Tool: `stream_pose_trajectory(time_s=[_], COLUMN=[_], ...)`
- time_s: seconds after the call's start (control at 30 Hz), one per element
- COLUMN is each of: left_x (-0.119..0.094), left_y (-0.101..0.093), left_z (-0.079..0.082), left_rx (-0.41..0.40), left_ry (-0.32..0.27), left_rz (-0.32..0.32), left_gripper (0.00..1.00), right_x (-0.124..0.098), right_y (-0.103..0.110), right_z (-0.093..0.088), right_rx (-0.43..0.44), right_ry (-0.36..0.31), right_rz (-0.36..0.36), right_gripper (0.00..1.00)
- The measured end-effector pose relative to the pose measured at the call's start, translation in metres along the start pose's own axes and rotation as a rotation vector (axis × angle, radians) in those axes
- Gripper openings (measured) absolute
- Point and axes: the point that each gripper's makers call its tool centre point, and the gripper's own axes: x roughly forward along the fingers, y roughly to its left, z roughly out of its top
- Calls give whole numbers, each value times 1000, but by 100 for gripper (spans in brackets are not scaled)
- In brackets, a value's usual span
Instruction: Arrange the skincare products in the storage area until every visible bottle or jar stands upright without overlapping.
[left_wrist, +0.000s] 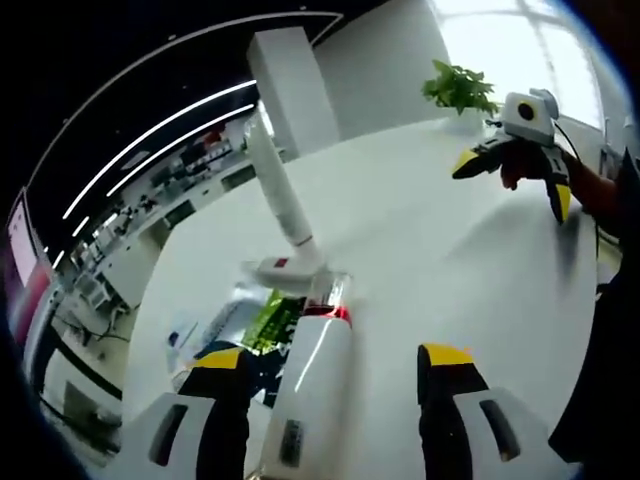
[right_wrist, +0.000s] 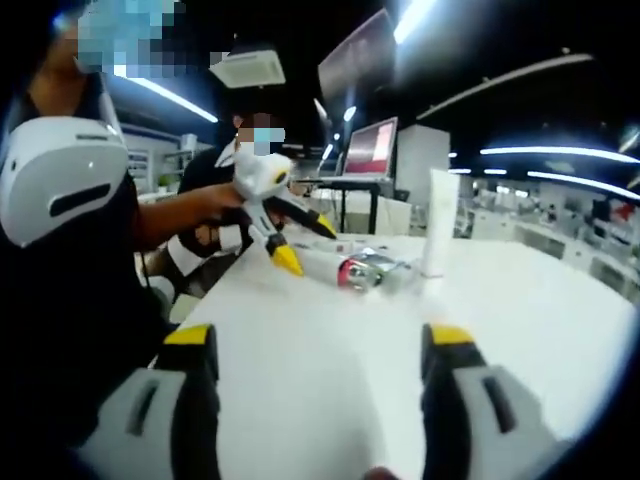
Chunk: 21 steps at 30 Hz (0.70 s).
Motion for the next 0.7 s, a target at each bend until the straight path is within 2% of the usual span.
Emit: stream_pose_trajectory(time_s=[0.7], left_x=[17], left_y=[4], left_z=[-10], left_rx=[-3], left_ry=[77], left_rz=[-11], left_gripper=[67], right_x=[-9], right_y=[-4], right_z=[-3], right_rx=[16], right_ry=[-20], right_rz=[-12], right_gripper=[84])
